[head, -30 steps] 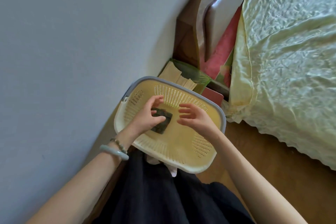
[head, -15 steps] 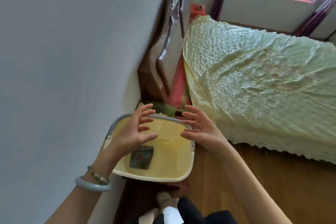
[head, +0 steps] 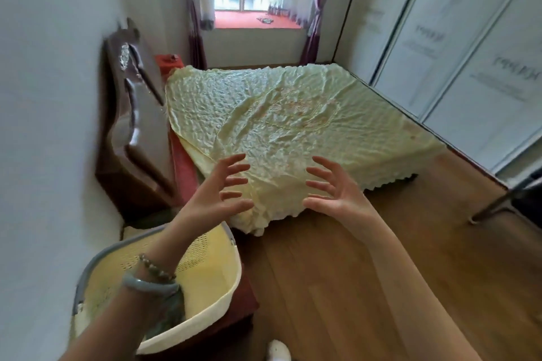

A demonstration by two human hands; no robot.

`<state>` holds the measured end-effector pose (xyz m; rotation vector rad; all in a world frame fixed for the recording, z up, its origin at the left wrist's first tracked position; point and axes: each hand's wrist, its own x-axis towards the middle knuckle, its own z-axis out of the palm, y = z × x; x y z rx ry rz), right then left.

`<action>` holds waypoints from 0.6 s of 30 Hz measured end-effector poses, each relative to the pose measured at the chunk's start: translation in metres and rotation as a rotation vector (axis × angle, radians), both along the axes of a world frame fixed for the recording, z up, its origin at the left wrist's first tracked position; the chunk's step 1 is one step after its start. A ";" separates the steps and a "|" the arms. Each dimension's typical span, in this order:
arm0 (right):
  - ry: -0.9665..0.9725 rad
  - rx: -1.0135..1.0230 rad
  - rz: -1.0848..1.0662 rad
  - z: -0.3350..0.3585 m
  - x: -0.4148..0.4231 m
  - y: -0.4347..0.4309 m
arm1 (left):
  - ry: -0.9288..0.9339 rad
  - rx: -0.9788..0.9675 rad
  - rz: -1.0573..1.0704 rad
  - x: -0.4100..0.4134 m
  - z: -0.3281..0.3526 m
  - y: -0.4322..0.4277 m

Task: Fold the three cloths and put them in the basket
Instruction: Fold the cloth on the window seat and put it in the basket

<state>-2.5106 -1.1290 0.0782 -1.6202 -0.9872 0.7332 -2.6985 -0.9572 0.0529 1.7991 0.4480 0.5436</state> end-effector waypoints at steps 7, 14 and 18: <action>0.014 0.036 -0.357 0.005 0.046 -0.101 | -0.015 0.016 -0.333 0.102 0.005 -0.043; 0.029 0.051 -0.613 -0.008 0.107 -0.182 | 0.008 0.007 -0.554 0.213 0.005 -0.093; 0.015 0.076 -0.686 -0.010 0.150 -0.214 | 0.008 -0.015 -0.599 0.272 0.004 -0.120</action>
